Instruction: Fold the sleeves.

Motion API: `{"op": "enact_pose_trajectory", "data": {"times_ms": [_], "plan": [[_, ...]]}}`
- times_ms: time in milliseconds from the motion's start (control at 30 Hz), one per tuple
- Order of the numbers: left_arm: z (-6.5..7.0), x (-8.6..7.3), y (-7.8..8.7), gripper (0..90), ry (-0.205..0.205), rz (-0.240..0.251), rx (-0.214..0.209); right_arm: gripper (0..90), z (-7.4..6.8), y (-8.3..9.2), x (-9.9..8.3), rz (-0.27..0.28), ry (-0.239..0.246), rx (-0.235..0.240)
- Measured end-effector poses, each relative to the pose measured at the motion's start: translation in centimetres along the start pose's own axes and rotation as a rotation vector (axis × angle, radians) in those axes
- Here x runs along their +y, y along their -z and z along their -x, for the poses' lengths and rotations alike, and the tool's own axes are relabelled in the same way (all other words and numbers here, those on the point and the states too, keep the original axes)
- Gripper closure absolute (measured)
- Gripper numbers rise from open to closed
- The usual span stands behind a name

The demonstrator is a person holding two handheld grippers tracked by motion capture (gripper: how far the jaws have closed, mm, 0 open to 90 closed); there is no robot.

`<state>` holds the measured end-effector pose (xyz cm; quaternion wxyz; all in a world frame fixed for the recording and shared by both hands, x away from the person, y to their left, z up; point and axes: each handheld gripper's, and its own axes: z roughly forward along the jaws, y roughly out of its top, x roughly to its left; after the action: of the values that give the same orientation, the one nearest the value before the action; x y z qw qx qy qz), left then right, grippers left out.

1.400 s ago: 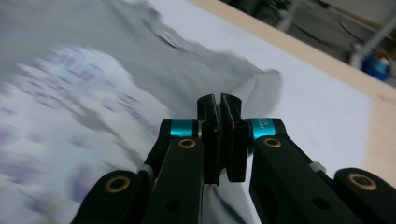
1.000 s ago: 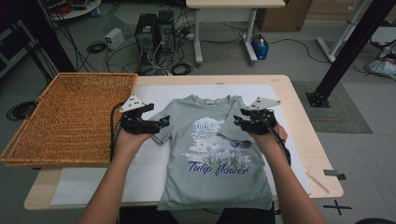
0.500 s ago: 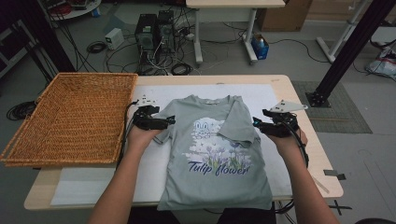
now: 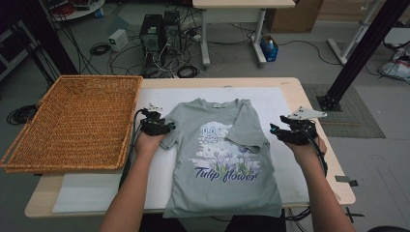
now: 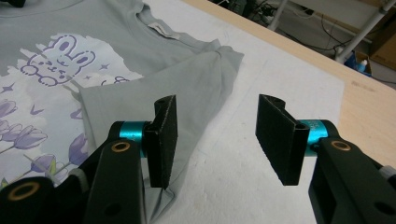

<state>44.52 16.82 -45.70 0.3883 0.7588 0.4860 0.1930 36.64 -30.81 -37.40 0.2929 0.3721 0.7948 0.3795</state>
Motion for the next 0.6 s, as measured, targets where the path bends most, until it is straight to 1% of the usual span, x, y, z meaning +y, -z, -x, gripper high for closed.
{"op": "enact_pose_trajectory", "data": {"times_ms": [33,100,167,233,267,300,367,433,500,600], "plan": [[-0.2,0.0,0.1,64.9,0.0,-0.004,0.02,49.8,-0.1,0.0,0.0,0.002,0.005,-0.002],[-0.5,0.0,0.3,79.5,0.018,-0.006,0.021,50.2,-0.2,0.2,0.1,0.007,0.011,-0.001],[-0.6,0.0,0.4,87.1,0.014,-0.013,0.022,50.5,-0.3,0.3,0.1,0.009,0.017,-0.001],[-0.4,0.1,0.5,87.8,0.004,-0.018,0.028,50.6,-0.2,0.4,0.2,0.011,0.016,-0.007],[-0.3,0.2,0.6,87.9,-0.003,-0.012,0.028,50.6,-0.2,0.4,0.2,0.011,0.011,-0.007],[-0.1,0.4,0.9,88.0,-0.005,0.004,0.028,50.6,-0.2,0.4,0.2,0.013,0.013,-0.006],[0.5,0.9,1.4,88.0,-0.021,0.026,0.024,50.8,-0.3,0.6,0.3,0.018,0.01,-0.008],[1.1,1.6,2.0,88.0,-0.042,0.044,0.015,50.9,-0.4,0.6,0.4,0.025,0.018,-0.005],[2.1,2.4,2.6,88.0,-0.065,0.063,0.01,50.9,-0.5,0.7,0.5,0.028,0.019,-0.006],[3.9,3.7,3.1,88.0,-0.105,0.083,-0.032,51.0,-0.5,1.0,0.7,0.038,0.022,-0.003]]}}
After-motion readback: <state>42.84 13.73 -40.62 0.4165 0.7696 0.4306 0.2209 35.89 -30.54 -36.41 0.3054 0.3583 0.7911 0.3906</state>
